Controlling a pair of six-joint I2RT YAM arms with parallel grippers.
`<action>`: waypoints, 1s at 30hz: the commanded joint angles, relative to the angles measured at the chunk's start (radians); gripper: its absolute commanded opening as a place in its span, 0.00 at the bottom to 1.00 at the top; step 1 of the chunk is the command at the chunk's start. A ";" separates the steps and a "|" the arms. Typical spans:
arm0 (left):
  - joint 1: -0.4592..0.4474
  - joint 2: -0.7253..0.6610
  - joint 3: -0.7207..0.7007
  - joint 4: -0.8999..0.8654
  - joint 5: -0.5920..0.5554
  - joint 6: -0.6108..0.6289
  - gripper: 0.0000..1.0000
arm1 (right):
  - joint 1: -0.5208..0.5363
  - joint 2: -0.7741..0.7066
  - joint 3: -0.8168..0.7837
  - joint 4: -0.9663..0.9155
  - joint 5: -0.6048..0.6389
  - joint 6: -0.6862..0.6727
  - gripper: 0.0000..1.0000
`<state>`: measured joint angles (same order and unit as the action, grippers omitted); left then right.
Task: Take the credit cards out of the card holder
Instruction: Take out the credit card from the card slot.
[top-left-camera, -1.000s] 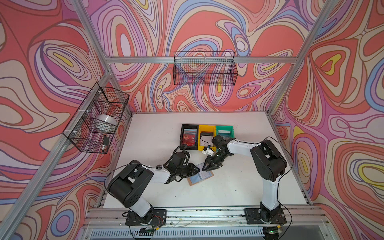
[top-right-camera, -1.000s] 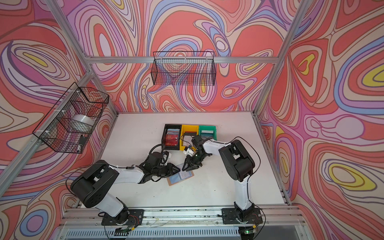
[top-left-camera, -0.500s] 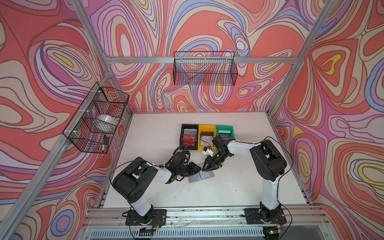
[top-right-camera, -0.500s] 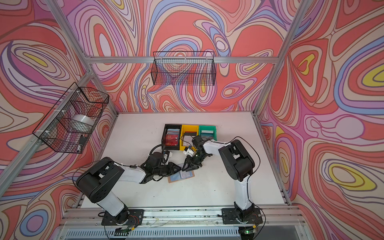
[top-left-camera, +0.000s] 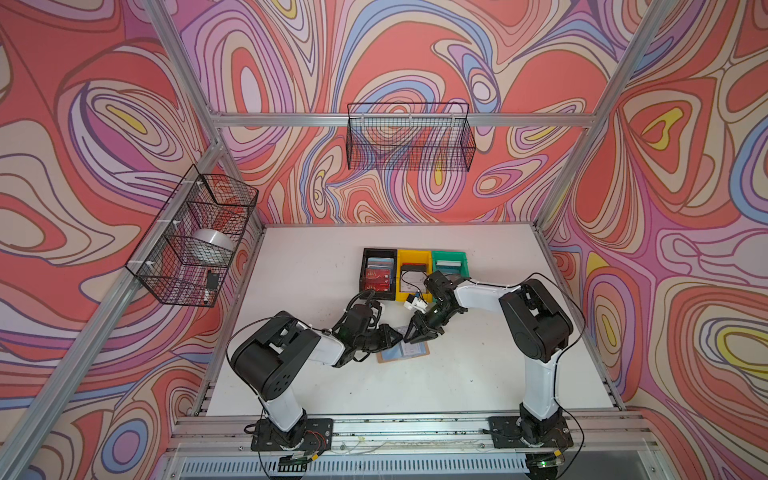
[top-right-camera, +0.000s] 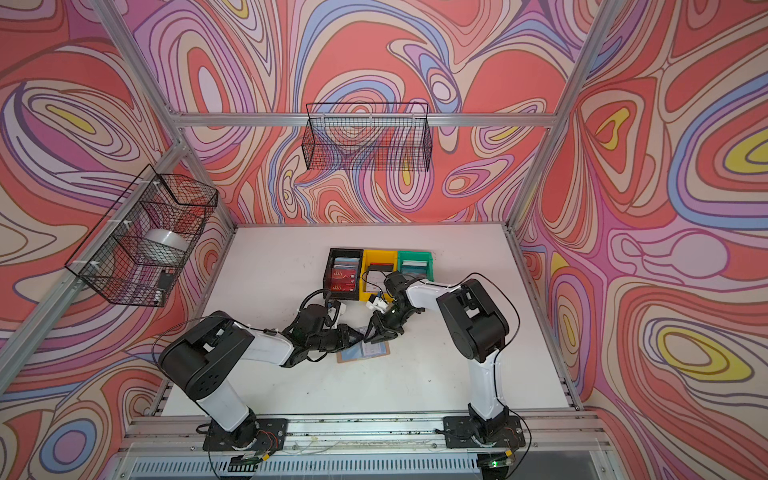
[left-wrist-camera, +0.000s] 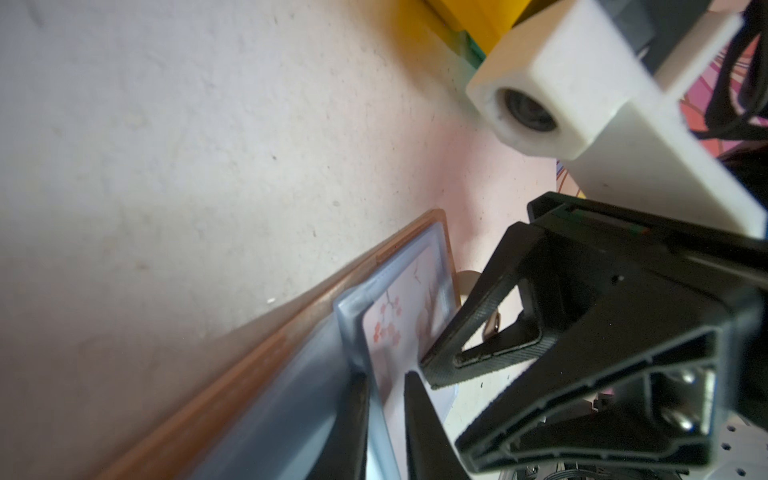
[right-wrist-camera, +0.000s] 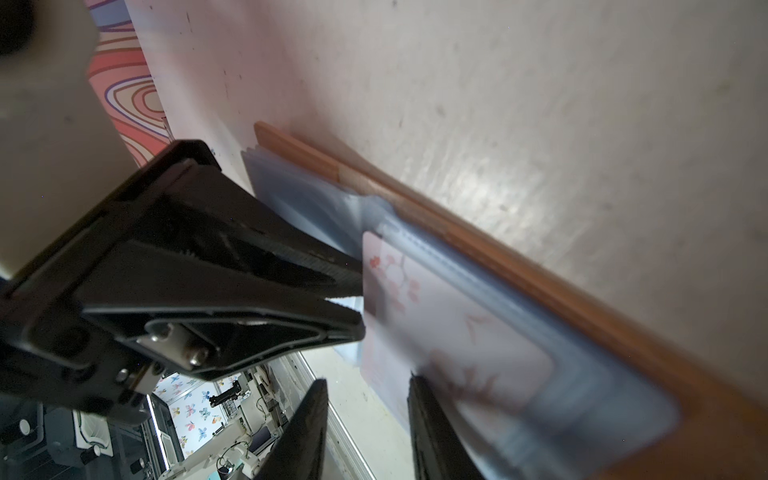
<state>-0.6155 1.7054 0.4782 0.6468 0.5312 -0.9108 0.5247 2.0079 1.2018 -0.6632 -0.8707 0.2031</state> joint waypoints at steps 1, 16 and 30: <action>-0.016 0.032 -0.007 -0.041 -0.015 0.013 0.17 | 0.000 0.051 -0.029 0.011 0.070 0.001 0.36; -0.016 0.034 -0.011 -0.034 -0.022 0.019 0.15 | -0.030 -0.022 -0.003 -0.043 0.096 -0.011 0.36; -0.018 0.034 -0.009 -0.027 -0.017 0.026 0.23 | -0.058 -0.010 -0.013 -0.055 0.118 -0.025 0.36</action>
<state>-0.6231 1.7107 0.4778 0.6632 0.5247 -0.9009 0.4759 1.9877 1.2003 -0.7101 -0.8276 0.1917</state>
